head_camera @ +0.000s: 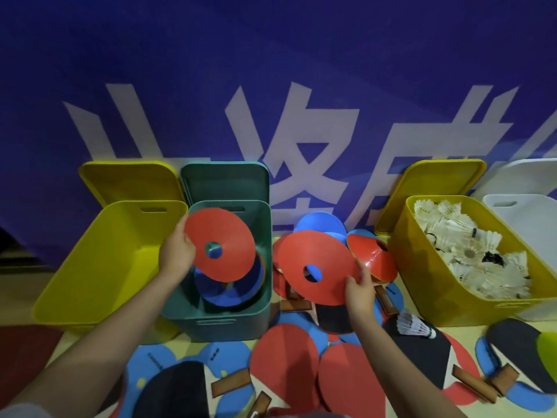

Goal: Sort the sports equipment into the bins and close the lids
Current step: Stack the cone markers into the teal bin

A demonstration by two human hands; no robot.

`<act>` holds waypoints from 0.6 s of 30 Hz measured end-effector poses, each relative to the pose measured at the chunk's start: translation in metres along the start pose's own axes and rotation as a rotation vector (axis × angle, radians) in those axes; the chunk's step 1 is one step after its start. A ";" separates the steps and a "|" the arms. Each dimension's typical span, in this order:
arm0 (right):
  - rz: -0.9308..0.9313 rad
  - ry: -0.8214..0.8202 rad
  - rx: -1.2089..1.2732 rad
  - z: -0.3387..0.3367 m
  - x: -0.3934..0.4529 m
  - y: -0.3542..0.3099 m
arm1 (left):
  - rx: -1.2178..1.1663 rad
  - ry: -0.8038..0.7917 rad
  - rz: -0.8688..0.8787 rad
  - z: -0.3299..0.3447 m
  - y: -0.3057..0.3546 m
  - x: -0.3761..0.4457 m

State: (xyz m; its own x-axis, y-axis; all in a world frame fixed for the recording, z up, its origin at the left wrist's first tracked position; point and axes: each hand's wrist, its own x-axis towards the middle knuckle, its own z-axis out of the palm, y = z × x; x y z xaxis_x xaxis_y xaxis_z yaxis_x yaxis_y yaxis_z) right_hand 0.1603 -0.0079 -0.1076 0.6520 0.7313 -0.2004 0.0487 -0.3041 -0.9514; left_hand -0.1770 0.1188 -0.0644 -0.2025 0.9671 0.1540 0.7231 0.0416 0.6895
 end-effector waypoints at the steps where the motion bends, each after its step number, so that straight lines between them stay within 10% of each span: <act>1: 0.000 0.008 0.002 0.003 -0.002 0.000 | 0.047 -0.032 0.007 0.002 -0.004 0.001; 18: 0.042 0.137 -0.024 0.023 -0.022 0.009 | 0.273 -0.409 -0.272 0.101 -0.057 0.022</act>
State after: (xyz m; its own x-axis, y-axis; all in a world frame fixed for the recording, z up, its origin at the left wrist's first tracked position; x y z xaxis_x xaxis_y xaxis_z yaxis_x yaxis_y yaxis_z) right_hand 0.1291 -0.0125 -0.1175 0.7506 0.6282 -0.2046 0.0366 -0.3487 -0.9365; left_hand -0.1563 0.1629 -0.1716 -0.1722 0.9286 -0.3286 0.8365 0.3141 0.4490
